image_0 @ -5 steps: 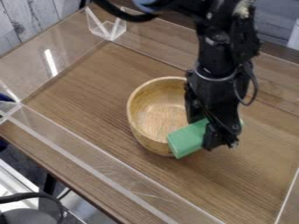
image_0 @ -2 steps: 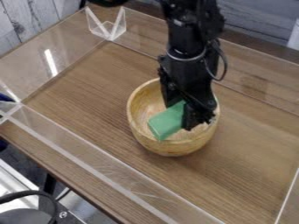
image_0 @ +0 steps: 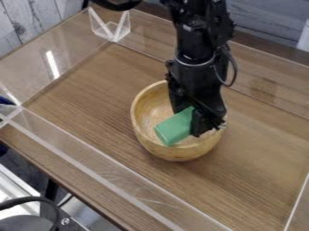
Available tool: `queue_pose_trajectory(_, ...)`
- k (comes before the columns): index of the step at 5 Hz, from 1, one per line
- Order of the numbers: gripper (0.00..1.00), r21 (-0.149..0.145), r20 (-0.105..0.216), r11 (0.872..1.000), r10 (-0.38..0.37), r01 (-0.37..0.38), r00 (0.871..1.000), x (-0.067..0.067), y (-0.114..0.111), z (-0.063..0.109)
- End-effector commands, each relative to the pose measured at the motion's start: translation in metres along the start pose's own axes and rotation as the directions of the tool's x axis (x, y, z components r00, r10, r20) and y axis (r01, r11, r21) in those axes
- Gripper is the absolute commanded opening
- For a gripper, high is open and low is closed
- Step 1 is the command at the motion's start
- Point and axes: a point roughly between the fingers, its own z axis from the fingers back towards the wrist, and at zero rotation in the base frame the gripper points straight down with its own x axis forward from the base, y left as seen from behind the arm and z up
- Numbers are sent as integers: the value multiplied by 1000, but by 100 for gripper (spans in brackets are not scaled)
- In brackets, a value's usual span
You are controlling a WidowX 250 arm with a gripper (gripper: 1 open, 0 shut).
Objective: Put the green block in the brown bowl
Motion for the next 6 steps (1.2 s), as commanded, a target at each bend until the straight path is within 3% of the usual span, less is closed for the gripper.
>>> queue_pose_trajectory(1, 0, 11, 54, 1000, 8, -9, 998, 10, 4, 10)
queue_pose_trajectory(6, 0, 0, 68, 999, 37, -38, 997, 8, 7, 8)
